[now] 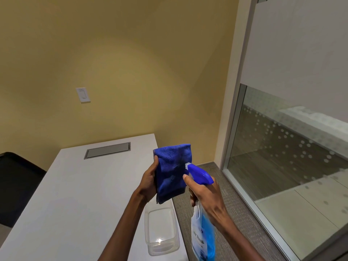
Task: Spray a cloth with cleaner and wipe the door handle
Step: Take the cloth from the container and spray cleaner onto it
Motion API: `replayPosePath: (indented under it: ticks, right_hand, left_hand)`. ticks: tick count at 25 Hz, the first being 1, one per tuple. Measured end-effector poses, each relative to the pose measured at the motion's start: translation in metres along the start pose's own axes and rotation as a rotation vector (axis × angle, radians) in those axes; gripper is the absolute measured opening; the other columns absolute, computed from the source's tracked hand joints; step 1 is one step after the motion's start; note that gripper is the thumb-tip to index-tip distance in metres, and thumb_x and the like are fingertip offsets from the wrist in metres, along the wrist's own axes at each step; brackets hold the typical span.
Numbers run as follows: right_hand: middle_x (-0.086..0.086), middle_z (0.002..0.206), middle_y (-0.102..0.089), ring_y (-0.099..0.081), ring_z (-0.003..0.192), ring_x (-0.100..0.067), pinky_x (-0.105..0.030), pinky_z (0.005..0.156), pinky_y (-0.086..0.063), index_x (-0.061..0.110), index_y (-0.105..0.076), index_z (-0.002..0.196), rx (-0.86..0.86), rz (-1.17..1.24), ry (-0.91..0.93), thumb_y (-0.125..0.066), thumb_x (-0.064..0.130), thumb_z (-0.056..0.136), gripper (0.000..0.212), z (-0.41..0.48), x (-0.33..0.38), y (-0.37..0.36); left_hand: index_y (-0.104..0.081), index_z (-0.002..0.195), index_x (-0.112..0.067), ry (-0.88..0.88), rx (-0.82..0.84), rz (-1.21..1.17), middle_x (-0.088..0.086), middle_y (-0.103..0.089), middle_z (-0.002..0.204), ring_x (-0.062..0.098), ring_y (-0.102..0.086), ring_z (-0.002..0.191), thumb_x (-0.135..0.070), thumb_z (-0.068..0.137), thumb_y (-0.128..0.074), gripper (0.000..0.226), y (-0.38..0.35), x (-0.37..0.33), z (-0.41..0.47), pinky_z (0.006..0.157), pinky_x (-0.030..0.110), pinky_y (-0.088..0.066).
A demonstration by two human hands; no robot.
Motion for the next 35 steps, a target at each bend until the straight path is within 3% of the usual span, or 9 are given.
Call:
replayPosePath:
  ticks: [6, 9, 11, 15, 19, 21, 24, 30, 35]
  right_hand:
    - [-0.001, 0.081, -0.079, -0.054, 0.042, -0.015, -0.027, 0.044, -0.049, 0.011, -0.072, 0.082, 0.060, 0.025, -0.016, -0.073, 0.045, 0.083, 0.034, -0.003, -0.001, 0.005]
    - [-0.002, 0.062, -0.068, -0.056, 0.043, -0.014, -0.028, 0.046, -0.049, 0.021, -0.068, 0.066, 0.036, 0.001, 0.003, -0.071, 0.047, 0.085, 0.032, -0.007, -0.004, 0.005]
    - [-0.001, 0.054, -0.057, -0.056, 0.043, -0.015, -0.029, 0.047, -0.049, 0.018, -0.061, 0.061, -0.001, -0.002, 0.019, -0.070, 0.048, 0.084, 0.038, -0.008, -0.006, 0.004]
    - [-0.006, 0.070, -0.072, -0.054, 0.041, -0.015, -0.027, 0.042, -0.046, 0.010, -0.071, 0.074, -0.021, 0.042, 0.005, -0.072, 0.048, 0.078, 0.038, -0.010, -0.005, 0.000]
    - [-0.002, 0.072, -0.075, -0.054, 0.040, -0.014, -0.026, 0.041, -0.046, 0.010, -0.073, 0.076, -0.073, 0.040, 0.005, -0.072, 0.048, 0.077, 0.038, -0.012, -0.003, 0.007]
    - [-0.002, 0.067, -0.074, -0.054, 0.041, -0.015, -0.028, 0.043, -0.046, 0.012, -0.069, 0.071, -0.098, 0.037, 0.006, -0.071, 0.047, 0.080, 0.037, -0.010, -0.002, 0.013]
    - [-0.001, 0.049, -0.056, -0.052, 0.041, -0.019, -0.031, 0.046, -0.047, 0.021, -0.060, 0.059, -0.122, -0.016, -0.005, -0.070, 0.049, 0.080, 0.037, -0.005, -0.001, 0.023]
    - [-0.005, 0.076, -0.077, -0.055, 0.039, -0.012, -0.026, 0.042, -0.049, 0.029, -0.077, 0.080, -0.157, 0.012, -0.019, -0.074, 0.050, 0.077, 0.022, -0.003, 0.001, 0.038]
    - [-0.002, 0.057, -0.065, -0.056, 0.041, -0.013, -0.026, 0.043, -0.048, 0.020, -0.070, 0.075, -0.185, -0.040, -0.018, -0.073, 0.051, 0.078, 0.031, -0.004, -0.004, 0.045]
  left_hand:
    - [-0.067, 0.118, -0.025, -0.013, -0.012, 0.011, -0.002, -0.083, 0.098, 0.015, -0.079, 0.088, -0.063, 0.089, -0.044, 0.053, 0.006, -0.003, 0.002, 0.068, 0.026, -0.063]
    - [-0.067, 0.117, -0.023, -0.029, -0.013, -0.007, -0.001, -0.083, 0.096, 0.015, -0.079, 0.085, -0.058, 0.093, -0.043, 0.050, 0.004, -0.002, 0.001, 0.065, 0.026, -0.064]
    - [-0.069, 0.116, -0.021, -0.030, -0.014, -0.027, 0.004, -0.082, 0.100, 0.020, -0.079, 0.088, -0.058, 0.092, -0.044, 0.051, 0.002, -0.002, -0.001, 0.069, 0.030, -0.064]
    - [-0.068, 0.123, -0.019, -0.005, -0.011, -0.042, 0.011, -0.077, 0.114, 0.028, -0.072, 0.102, -0.055, 0.103, -0.036, 0.053, 0.000, -0.001, -0.003, 0.086, 0.041, -0.060]
    - [-0.071, 0.115, -0.022, -0.012, 0.006, -0.080, 0.003, -0.082, 0.099, 0.019, -0.079, 0.086, -0.057, 0.095, -0.041, 0.050, 0.002, -0.003, -0.006, 0.068, 0.030, -0.064]
    - [-0.076, 0.110, -0.021, -0.008, 0.019, -0.124, 0.005, -0.082, 0.099, 0.020, -0.079, 0.085, -0.057, 0.094, -0.044, 0.050, 0.004, -0.004, -0.007, 0.068, 0.031, -0.065]
    - [-0.084, 0.100, -0.023, -0.009, 0.051, -0.191, 0.007, -0.081, 0.100, 0.021, -0.077, 0.087, -0.055, 0.098, -0.045, 0.050, 0.004, -0.003, -0.007, 0.072, 0.033, -0.065]
    - [-0.084, 0.099, -0.025, -0.014, 0.056, -0.234, 0.005, -0.080, 0.100, 0.019, -0.077, 0.087, -0.056, 0.099, -0.044, 0.051, 0.004, -0.002, -0.009, 0.073, 0.032, -0.065]
    - [-0.085, 0.097, -0.025, -0.034, 0.072, -0.264, 0.003, -0.080, 0.096, 0.017, -0.077, 0.085, -0.057, 0.095, -0.046, 0.050, 0.005, -0.007, -0.010, 0.070, 0.030, -0.064]
Point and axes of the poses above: each hand's wrist, its own z-axis towards the middle knuckle, its own y-axis out of the back of the hand, x = y × z, the point moved 2 cm from there along z, towards the middle knuckle
